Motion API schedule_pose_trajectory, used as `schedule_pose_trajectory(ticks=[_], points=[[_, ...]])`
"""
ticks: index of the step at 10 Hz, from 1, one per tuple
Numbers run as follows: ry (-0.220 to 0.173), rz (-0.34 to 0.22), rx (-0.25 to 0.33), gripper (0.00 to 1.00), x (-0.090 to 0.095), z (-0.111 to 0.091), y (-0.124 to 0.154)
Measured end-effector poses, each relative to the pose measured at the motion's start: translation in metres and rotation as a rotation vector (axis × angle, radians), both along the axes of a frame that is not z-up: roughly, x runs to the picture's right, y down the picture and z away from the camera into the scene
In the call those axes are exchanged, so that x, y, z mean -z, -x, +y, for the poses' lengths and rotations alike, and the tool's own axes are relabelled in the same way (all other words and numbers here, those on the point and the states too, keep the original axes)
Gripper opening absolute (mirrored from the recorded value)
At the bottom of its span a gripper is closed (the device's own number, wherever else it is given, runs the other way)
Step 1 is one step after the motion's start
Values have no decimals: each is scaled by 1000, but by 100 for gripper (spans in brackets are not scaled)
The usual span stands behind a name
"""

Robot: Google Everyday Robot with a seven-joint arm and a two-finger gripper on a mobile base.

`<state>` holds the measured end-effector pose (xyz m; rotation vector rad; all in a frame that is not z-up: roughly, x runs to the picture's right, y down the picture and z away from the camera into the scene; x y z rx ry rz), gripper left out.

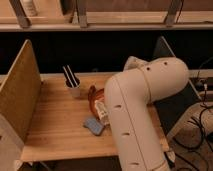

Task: Drag the ceramic bowl in a circle

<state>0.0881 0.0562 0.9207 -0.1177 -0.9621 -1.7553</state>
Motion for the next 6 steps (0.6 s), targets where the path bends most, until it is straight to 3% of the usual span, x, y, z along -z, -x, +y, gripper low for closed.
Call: schedule_pose_trajectory(ticks=[1, 6], points=[[-2, 3, -3, 79, 1, -2, -2], [-56, 9, -25, 80, 9, -31, -14]])
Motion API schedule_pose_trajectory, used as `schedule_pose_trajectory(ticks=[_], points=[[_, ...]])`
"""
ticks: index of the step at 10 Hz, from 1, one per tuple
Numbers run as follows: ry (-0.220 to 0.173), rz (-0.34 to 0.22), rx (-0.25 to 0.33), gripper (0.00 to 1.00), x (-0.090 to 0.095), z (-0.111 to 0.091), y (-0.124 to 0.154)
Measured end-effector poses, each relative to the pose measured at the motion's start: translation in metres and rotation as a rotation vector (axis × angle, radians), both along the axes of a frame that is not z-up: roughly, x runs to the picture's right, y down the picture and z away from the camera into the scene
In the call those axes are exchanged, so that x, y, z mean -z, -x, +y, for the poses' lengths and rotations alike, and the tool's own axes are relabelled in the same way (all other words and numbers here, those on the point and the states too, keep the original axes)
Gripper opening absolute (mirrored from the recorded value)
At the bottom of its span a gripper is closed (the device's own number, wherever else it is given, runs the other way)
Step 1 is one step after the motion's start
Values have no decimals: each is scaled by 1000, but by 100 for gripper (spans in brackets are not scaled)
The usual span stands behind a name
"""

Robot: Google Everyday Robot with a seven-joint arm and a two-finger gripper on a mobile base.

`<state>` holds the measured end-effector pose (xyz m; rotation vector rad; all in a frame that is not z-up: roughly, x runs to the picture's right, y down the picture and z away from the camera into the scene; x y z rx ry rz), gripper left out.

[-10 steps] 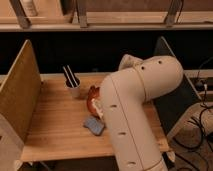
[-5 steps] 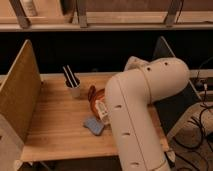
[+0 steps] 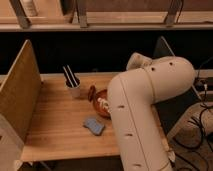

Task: Drag the ceramic bowl in a circle

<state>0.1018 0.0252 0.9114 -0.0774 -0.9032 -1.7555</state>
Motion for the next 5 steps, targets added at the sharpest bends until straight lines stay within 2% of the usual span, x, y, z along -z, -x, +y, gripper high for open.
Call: schedule_pose_trajectory(ticks=[1, 3, 5], points=[[-17, 6, -9, 80, 3, -8, -5], [-71, 60, -23, 80, 10, -27, -33], [-127, 190, -55, 80, 23, -41, -93]])
